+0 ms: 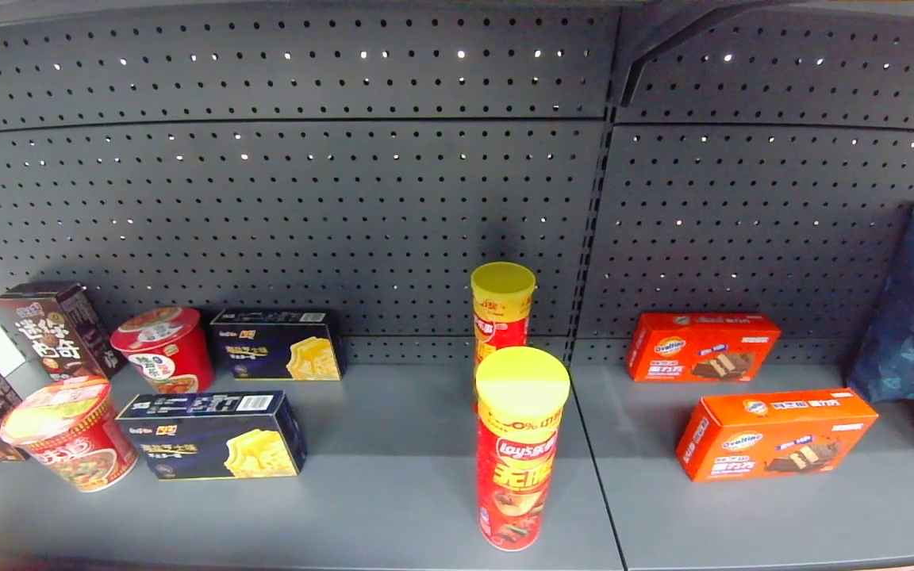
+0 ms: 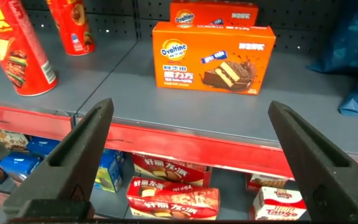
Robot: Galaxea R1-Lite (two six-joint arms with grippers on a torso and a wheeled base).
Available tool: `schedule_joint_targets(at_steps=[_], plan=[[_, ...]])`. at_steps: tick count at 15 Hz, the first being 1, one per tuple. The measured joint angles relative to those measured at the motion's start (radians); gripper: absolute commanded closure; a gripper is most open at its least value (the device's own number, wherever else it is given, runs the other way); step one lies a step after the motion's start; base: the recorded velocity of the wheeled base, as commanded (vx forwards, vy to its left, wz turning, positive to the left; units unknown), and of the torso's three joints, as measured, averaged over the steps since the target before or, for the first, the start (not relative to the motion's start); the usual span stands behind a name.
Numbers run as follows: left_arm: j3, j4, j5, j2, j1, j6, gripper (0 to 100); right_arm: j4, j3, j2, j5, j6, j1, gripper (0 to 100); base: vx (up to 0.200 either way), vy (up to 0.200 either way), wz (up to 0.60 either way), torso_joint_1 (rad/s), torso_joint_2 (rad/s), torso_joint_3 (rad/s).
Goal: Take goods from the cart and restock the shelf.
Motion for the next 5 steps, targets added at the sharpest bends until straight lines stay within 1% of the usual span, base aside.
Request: schedule_joint_targets(at_steps=[5], plan=[[0.0,0.0,0.001,0.0,0.0,-0.001,0,0.0,0.0,0.0,-0.003,0.001,0.0,0,0.0,0.0,0.0,0.0,0.0,0.0]])
